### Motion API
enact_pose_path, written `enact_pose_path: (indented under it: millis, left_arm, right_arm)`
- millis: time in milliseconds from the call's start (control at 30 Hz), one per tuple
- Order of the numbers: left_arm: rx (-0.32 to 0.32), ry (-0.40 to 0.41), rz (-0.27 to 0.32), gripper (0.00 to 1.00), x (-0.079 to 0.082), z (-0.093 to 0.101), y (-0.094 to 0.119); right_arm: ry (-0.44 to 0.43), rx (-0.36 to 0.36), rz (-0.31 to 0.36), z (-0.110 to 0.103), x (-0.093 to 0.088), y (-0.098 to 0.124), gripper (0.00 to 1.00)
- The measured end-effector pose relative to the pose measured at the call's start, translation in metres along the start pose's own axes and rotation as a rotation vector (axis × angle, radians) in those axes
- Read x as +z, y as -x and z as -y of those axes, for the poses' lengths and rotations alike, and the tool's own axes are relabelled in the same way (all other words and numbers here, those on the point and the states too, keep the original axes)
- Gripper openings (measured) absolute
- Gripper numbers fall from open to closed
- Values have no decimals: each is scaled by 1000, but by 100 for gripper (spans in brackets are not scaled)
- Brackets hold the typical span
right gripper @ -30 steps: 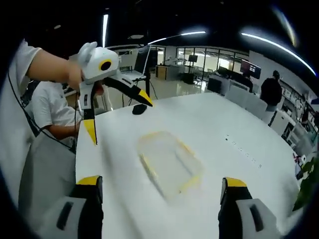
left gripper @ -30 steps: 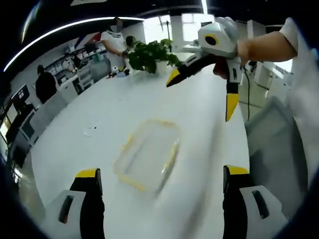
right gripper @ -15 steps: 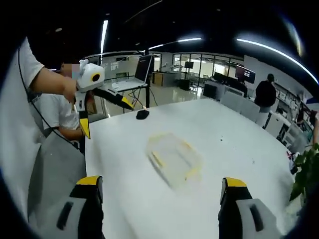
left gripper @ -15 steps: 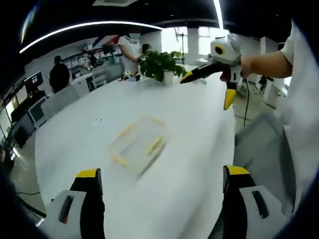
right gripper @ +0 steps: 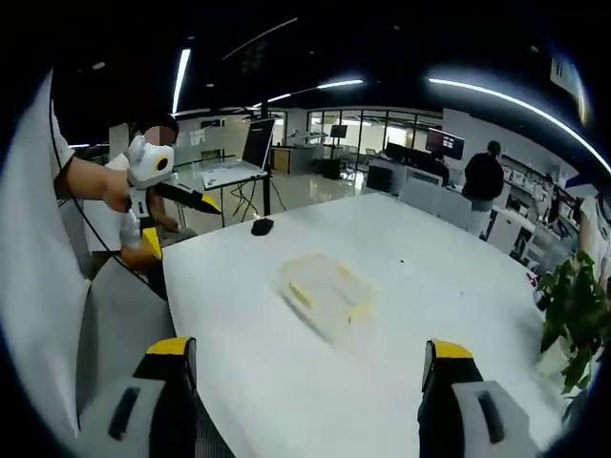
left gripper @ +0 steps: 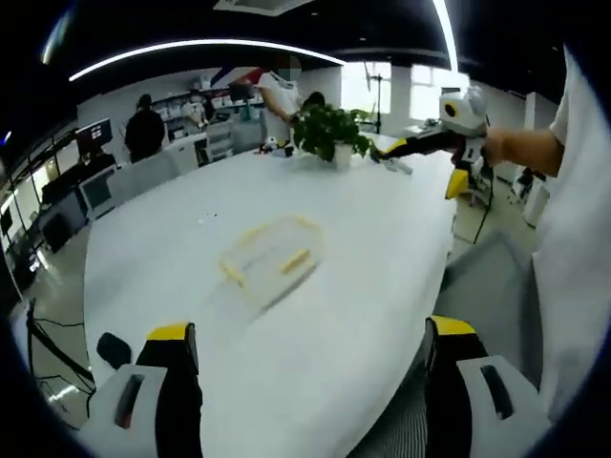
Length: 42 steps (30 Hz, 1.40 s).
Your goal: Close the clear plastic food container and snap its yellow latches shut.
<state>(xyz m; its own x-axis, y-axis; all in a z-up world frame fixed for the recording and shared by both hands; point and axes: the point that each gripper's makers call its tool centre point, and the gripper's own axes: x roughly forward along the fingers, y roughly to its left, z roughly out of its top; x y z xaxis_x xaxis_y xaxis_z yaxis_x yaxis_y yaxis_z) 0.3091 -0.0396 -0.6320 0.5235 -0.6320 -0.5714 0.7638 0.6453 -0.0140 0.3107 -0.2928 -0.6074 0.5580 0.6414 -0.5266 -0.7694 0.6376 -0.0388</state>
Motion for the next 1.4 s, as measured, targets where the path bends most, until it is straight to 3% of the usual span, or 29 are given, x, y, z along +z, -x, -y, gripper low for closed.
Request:
enact_pose_path:
  millis: [267,700,1033,1400]
  left_arm:
    - [41,69,17,96,-12,4,20]
    - [124,91,-39,95,-36,1,43]
    - [154,118,-70,95,-51,0,51]
    - [160,118,-78,95,-55,6,52]
  right_arm:
    - [-30,-47,-22,-6,-14,24,99]
    - [-89,-126,-62,-4,-39,61,99]
    - [-82,-138,-91,-7,-48,64,99]
    - [-99,-129,-94,-14,-52,59,99]
